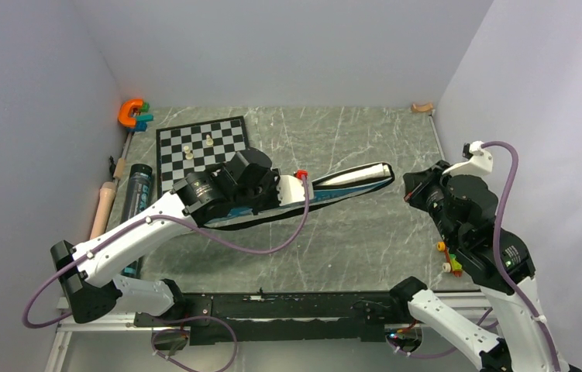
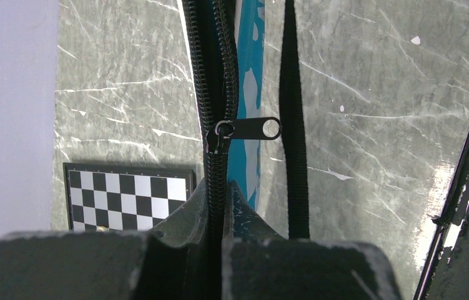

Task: Pack up the badminton gear

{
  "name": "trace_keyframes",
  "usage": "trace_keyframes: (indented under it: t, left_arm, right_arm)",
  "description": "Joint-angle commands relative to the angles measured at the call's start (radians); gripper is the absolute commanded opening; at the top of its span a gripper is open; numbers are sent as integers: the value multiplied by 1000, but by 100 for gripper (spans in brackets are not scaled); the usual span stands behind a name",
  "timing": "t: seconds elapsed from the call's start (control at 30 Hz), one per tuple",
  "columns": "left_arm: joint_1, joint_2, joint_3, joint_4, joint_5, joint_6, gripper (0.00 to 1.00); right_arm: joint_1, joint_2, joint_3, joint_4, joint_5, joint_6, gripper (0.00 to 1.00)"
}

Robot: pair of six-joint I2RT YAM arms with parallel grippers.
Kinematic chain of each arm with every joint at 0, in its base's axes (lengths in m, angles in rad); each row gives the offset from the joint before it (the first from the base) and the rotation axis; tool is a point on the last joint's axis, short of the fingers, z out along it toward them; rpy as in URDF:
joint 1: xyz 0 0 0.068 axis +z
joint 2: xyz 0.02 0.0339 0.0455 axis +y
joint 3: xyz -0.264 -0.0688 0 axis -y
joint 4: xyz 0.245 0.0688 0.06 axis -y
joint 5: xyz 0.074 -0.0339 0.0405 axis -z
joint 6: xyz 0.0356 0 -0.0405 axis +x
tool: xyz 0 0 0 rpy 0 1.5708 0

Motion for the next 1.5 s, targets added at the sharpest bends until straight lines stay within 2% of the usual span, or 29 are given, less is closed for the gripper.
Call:
trace_keyframes:
  t: [0.0, 0.43, 0.73, 1.07, 1.37, 1.47]
  left_arm:
    - [-2, -45, 35, 57, -15, 25, 0]
    - [-1, -53, 66, 28, 36, 36, 0]
    - [-2, -54, 62, 27, 36, 35, 0]
    - [-3, -47, 62, 37, 37, 35, 0]
    - [-2, -23, 97, 38, 49, 24, 0]
    - [-3, -20, 102, 33, 52, 23, 0]
  right_arm:
    - [4, 9, -21, 15, 45, 21, 0]
    - [5, 49, -79, 101, 109, -8, 0]
    - [2, 86, -140, 103, 45, 40, 0]
    - [3, 119, -126, 73, -34, 100, 0]
    - [3, 86, -250, 159, -203, 223, 0]
    - [4, 89, -261, 154, -189, 231, 0]
